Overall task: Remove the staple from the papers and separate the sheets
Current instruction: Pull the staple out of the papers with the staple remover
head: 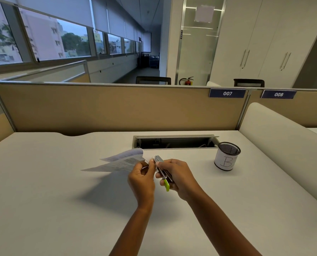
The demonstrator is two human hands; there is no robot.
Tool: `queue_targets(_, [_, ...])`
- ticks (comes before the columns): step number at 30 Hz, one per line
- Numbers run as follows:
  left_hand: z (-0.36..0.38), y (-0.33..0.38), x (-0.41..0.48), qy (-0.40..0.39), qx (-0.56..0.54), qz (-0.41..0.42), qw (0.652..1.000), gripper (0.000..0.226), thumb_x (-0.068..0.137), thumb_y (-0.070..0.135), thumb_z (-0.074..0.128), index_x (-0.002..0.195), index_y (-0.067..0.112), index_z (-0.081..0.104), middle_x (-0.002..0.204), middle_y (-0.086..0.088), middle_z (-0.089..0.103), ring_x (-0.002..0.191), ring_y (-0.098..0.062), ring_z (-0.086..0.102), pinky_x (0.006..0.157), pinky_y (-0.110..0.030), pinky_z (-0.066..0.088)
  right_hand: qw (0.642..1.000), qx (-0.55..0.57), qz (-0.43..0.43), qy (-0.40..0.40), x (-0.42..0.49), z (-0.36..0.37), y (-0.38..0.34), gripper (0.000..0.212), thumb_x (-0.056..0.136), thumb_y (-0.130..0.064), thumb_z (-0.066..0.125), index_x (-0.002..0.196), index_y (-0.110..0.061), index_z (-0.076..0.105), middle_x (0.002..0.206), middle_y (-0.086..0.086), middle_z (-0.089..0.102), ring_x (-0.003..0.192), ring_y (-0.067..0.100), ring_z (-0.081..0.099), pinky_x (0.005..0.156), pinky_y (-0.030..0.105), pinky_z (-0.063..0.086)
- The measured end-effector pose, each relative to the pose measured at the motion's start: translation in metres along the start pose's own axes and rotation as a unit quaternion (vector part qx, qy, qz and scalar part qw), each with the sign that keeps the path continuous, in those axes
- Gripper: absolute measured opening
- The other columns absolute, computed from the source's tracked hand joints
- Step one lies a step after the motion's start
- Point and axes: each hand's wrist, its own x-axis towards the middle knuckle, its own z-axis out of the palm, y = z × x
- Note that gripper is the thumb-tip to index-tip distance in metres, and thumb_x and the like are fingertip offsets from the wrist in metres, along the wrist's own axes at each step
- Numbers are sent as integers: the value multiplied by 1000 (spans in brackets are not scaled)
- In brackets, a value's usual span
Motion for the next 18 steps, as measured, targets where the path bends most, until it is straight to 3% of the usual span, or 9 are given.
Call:
queue_targets(9, [1, 1, 1, -17, -4, -16, 1000, 19, 79, 8, 61, 89, -8, 63, 89, -22, 69, 76, -23, 60, 71, -30, 50, 985, 144, 70, -68, 0, -7, 0, 24, 92, -20, 49, 76, -7, 62, 58, 4, 61, 38, 9, 53, 32, 9, 37])
queue_targets(14, [-1, 3, 2, -40, -2, -11, 999, 17, 80, 9, 60, 88, -6, 63, 85, -17, 68, 69, -20, 58, 65, -18, 47, 999, -35, -25, -7, 3, -8, 0, 13, 88, -23, 55, 91, -10, 57, 69, 3, 62, 47, 8, 58, 40, 11, 45])
queue_targets(18, [-2, 2, 1, -44, 7, -11, 999, 19, 80, 9, 60, 91, -6, 63, 88, -20, 68, 73, -20, 59, 71, -26, 48, 990, -112, -82, 30, 4, -6, 3, 16, 87, -23, 57, 96, -11, 53, 71, 3, 62, 49, 8, 57, 37, 7, 41])
